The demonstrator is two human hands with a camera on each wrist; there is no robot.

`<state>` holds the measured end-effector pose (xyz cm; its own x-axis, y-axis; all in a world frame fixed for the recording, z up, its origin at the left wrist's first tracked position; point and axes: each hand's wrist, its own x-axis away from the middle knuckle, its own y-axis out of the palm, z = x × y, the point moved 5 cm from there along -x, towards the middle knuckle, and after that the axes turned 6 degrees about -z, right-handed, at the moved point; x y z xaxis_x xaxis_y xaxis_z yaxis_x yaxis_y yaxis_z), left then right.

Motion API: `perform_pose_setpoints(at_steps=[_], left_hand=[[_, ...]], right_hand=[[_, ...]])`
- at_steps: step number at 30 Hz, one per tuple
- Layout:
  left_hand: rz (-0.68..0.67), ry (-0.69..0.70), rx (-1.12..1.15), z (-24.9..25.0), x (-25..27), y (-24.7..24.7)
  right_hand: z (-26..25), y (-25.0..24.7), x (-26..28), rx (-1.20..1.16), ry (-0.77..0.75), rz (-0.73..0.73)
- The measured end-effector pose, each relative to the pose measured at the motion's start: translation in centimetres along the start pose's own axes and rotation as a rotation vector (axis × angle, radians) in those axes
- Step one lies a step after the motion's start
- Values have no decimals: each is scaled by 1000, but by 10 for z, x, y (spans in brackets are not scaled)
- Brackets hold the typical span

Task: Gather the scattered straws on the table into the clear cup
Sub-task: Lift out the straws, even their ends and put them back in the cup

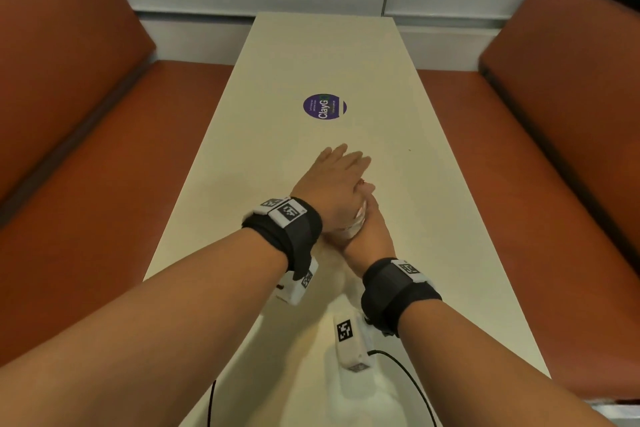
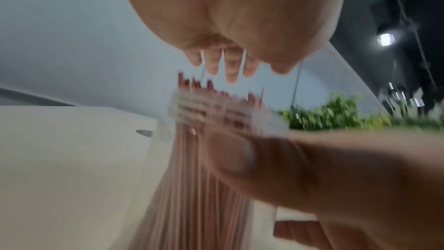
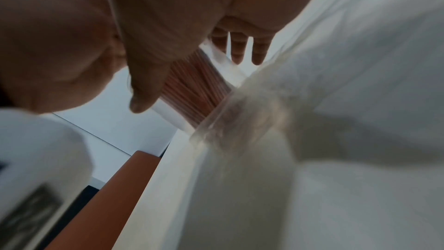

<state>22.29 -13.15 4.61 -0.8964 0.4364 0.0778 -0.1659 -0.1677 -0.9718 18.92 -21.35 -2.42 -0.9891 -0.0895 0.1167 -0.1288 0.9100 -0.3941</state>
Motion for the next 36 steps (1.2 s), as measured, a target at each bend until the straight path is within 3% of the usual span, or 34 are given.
perform_pose_setpoints(at_steps=[4,5,6,8,10,12,14,16,19,23,26,29,32,36], left_hand=[[515,-128,313,-31,55,-19],[555,-203,337,-43,69,-12],[501,-292,380,-53,79,0],[210,-472,508,-65,91,35],[-33,-539,559,-61,100,61],[-156,-506,513,-51,104,74],[-229,-450,548,-39,109,81],[-289,-382,810,-27,117,87],[-243,-304,1185,-9,130,85],[-62,-317,1177,-4,142,72],[-45,-351,1123,-10,162,65],[-200,-389,1050,-24,192,67],[-293,-465,1018,-46,225,73],[-214,-590,1081,-78,255,77]], right_hand=[[14,-23,22,271,102,-10],[15,-28,28,372,91,-39],[17,-29,34,482,77,-99],[25,-24,44,710,57,-248],[32,-19,50,828,55,-303],[33,-17,52,736,69,-270],[32,-15,53,493,80,-234],[24,-11,56,139,81,-224],[3,-2,63,-266,108,-242],[-11,16,68,-547,226,-352],[-22,23,68,-484,187,-380],[-38,30,68,-403,141,-379],[-48,52,74,-197,116,-477],[-53,99,81,33,63,-557]])
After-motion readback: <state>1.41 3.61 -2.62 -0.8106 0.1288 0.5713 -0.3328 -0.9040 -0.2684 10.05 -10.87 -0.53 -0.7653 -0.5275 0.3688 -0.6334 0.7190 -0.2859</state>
